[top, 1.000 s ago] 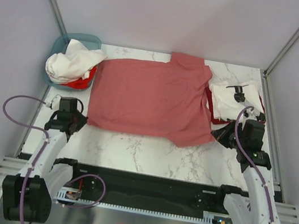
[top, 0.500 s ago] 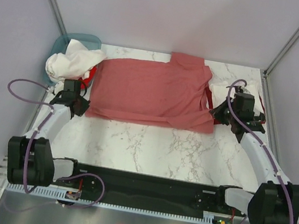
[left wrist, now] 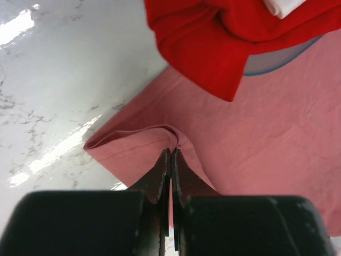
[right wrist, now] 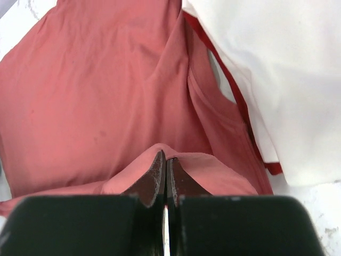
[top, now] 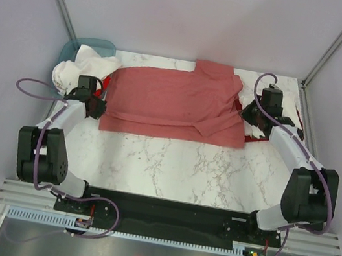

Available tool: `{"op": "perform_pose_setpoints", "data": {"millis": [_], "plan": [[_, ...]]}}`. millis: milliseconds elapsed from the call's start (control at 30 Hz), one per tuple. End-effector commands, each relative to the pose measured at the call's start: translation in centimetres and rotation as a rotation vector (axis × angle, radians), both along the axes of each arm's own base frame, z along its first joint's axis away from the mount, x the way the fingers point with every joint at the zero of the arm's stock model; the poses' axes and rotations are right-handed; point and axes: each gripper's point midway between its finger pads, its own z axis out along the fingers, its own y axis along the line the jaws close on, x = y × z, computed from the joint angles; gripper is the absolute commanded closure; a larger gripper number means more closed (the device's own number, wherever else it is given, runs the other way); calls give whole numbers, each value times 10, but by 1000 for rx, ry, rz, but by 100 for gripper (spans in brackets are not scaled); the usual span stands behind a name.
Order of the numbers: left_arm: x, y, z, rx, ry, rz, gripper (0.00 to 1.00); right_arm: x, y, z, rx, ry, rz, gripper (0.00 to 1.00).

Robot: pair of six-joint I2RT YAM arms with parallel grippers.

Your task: Fold and stack the t-shirts

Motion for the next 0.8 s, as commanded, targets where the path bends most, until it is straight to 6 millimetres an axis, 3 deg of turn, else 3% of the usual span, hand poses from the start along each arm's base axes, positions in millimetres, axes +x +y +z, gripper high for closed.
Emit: {"op": "perform_pose_setpoints", "data": {"millis": [0, 133, 167, 200, 233, 267, 300, 333, 367, 400, 467, 500, 533, 600, 633, 767], "plan": [[31, 5, 21, -18, -92, 56, 98, 31, -6, 19, -12, -81, -60, 100], [48, 2, 23, -32, -101, 46, 98, 49, -4, 21, -3, -93, -67, 100], [53, 2, 23, -34, -109, 42, 94, 54, -3, 16, -2, -80, -67, 99], [57, -1, 17, -44, -96, 27, 91, 59, -2, 17, -3, -88, -68, 97], [65, -1, 24, -43, -113, 19, 86, 67, -3, 26, -4, -108, -75, 91], [69, -2, 26, -40, -119, 6, 58, 71, -3, 28, -6, -113, -74, 76], [72, -1, 29, -36, -127, -4, 40, 73, -4, 22, -16, -93, -79, 46], [77, -3, 36, -34, -141, -22, 31, 77, -4, 28, -16, -104, -78, 36], [77, -4, 39, -25, -144, -42, 16, 75, -3, 27, -14, -100, -74, 33], [76, -6, 43, -25, -154, -50, 12, 72, -1, 35, -10, -120, -68, 33], [66, -13, 53, -21, -178, -66, 11, 61, -3, 30, -26, -114, -77, 33], [62, -15, 56, -21, -186, -71, 11, 55, -4, 43, -23, -151, -82, 33], [55, -20, 52, -27, -178, -82, 11, 44, -6, 31, -30, -129, -79, 33], [46, -30, 61, -34, -205, -115, 12, 32, -9, 37, -37, -146, -82, 36], [37, -37, 54, -53, -189, -144, 12, 22, -12, 23, -50, -119, -88, 37], [7, -48, 34, -81, -150, -175, 15, 4, -13, 7, -56, -109, -72, 44]]}}
